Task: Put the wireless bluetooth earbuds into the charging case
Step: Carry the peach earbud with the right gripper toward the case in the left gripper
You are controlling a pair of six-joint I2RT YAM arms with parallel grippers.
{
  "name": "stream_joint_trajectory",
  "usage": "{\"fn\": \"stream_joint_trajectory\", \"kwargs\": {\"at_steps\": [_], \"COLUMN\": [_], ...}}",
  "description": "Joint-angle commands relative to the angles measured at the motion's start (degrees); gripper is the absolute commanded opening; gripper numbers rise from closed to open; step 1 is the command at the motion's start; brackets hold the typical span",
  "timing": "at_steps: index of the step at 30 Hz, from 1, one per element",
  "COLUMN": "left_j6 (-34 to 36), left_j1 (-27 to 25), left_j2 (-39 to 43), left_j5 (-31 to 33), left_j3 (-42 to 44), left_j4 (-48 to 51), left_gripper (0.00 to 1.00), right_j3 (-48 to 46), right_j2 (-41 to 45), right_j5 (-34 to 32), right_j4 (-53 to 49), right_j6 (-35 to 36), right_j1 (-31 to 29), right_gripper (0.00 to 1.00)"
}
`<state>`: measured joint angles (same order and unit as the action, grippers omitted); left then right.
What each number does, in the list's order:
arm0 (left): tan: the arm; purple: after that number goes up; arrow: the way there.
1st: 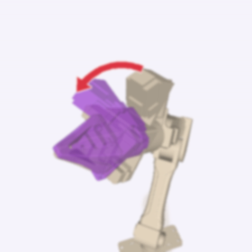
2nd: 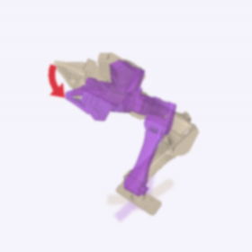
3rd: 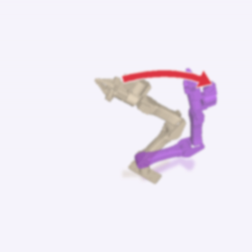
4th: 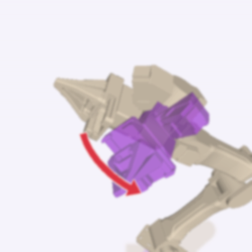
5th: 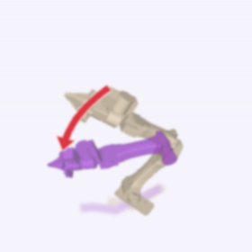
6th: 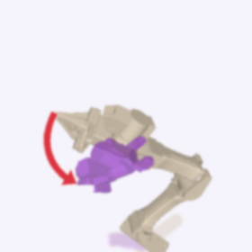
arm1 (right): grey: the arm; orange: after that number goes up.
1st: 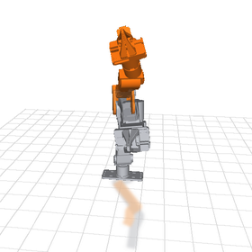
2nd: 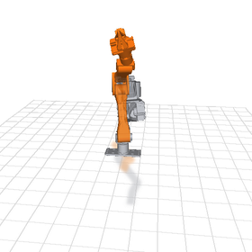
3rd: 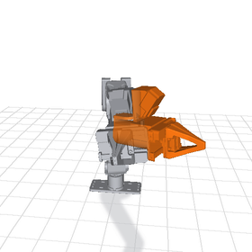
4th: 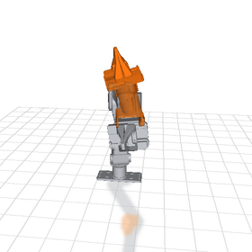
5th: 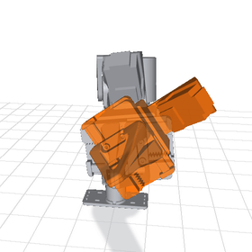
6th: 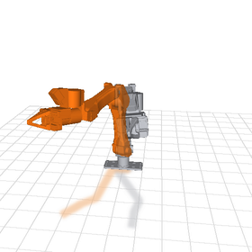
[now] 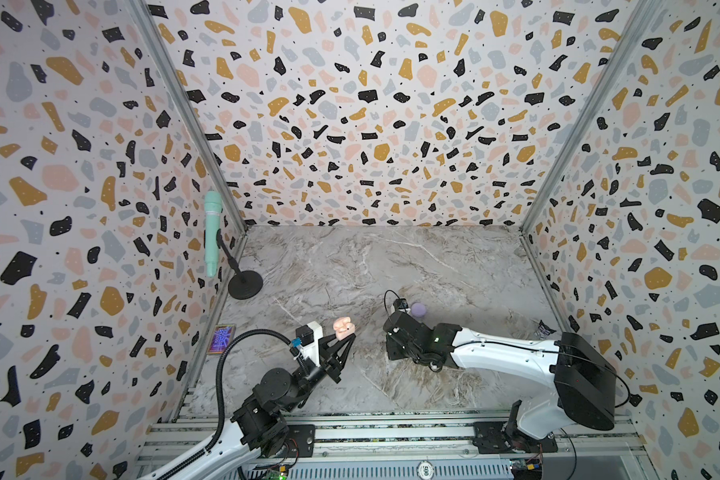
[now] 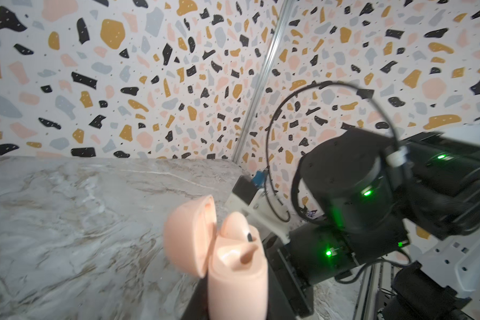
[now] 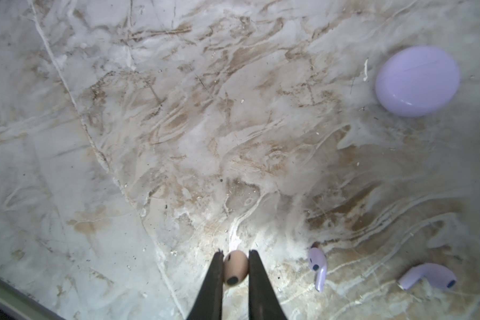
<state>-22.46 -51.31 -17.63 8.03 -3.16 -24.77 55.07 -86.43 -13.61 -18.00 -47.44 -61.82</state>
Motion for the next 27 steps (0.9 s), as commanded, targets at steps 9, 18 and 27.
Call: {"fn": "stream_joint_trajectory", "kwargs": {"at_steps": [9, 18, 27], "left_j6": [5.47, 8.1, 10.34], "left_j1": [-4.01, -6.08, -9.41], "left_j2": [-8.16, -15.94, -20.46], "left_j5": [10.08, 4.93, 5.02], "left_j3": [4.71, 5.87, 5.23], "left_j4": [-12.75, -19.9, -18.48], "left_gripper": [0.0, 0.0, 0.0], "right_j3": [0.74, 2.02, 4.99], "right_j2": [6.39, 9.02, 10.3], "right_j5": [-5.85, -7.5, -8.94], "right_j4": [-3.17, -4.27, -6.04], "right_j6": [2.78, 4.0, 6.1], "right_j1": [-1.67, -3.02, -5.23], "right_gripper": [0.16, 0.16, 0.17]}}
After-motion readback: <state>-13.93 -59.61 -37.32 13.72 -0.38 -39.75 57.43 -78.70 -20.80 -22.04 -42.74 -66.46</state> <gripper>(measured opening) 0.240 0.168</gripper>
